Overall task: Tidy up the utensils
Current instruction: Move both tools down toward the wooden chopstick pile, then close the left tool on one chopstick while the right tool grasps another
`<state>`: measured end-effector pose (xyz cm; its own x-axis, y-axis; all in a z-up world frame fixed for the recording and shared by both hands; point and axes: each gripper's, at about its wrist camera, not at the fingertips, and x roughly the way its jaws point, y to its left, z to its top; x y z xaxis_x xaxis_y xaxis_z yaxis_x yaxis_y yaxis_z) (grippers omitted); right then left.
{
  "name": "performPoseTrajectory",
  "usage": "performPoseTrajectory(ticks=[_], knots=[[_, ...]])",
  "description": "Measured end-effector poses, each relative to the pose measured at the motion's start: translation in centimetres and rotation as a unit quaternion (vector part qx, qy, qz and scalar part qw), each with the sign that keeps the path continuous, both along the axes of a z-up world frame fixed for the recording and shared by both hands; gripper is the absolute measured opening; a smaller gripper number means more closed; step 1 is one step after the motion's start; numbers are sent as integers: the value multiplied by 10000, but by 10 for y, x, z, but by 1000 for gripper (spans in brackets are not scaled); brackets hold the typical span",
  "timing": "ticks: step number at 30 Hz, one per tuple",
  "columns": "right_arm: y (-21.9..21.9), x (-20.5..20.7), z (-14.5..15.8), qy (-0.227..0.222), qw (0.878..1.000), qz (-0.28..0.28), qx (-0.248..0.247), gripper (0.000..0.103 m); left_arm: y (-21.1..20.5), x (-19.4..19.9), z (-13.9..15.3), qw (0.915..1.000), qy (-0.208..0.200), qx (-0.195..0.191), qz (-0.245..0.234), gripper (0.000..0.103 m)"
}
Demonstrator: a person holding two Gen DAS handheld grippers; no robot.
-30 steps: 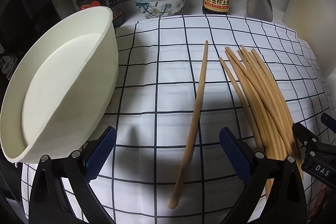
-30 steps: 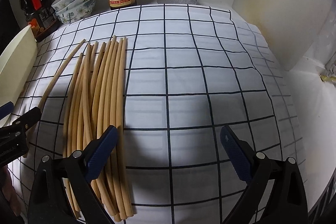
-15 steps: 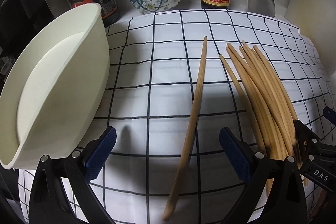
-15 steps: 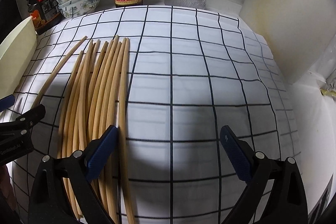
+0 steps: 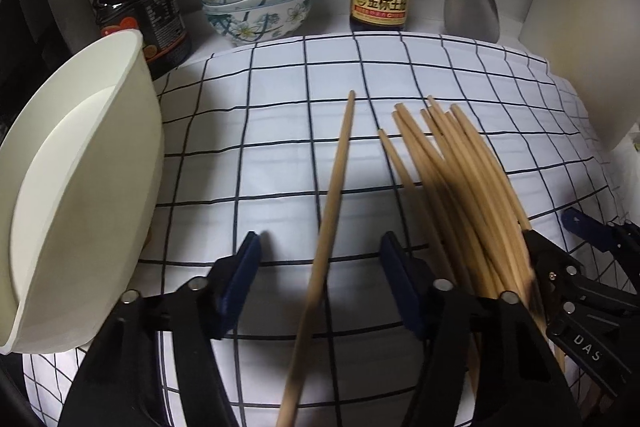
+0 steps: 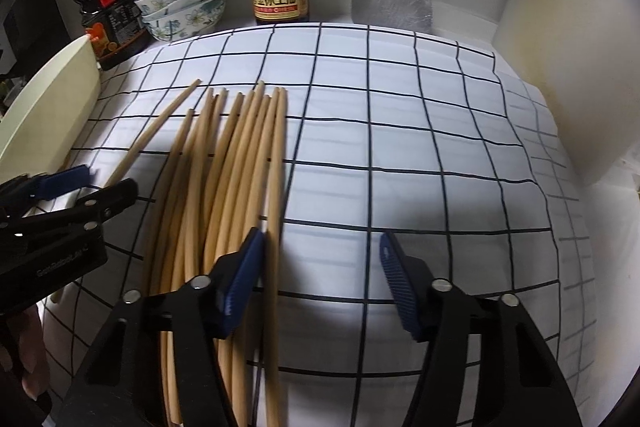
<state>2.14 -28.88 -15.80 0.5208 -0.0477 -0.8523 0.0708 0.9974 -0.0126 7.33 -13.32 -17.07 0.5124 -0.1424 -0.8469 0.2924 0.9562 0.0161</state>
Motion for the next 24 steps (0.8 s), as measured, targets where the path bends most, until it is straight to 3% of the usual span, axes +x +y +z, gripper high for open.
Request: performPoseTrajectory(ticks=[1, 3, 5, 7, 16, 24], knots=[[1, 0, 0, -3, 10000, 54, 6, 51, -1, 0, 0, 10000, 16, -50, -54, 48], [4, 0, 1, -9, 9999, 135, 8, 42, -4, 0, 1, 9999, 21, -76, -142, 29], [7, 0, 2, -18, 9999, 138, -26, 19, -7, 0, 1, 9997, 52, -105, -201, 15], [9, 0, 1, -12, 9999, 120, -83, 7, -7, 1, 1, 9997, 93, -137, -190, 8], [-1, -4, 4, 71, 9993, -109, 343, 6, 2, -5, 7, 9985, 348, -389, -153, 7], [-5, -19, 37, -82, 9973, -311, 657, 6, 7, -19, 41, 9975, 283, -587, -262, 7]])
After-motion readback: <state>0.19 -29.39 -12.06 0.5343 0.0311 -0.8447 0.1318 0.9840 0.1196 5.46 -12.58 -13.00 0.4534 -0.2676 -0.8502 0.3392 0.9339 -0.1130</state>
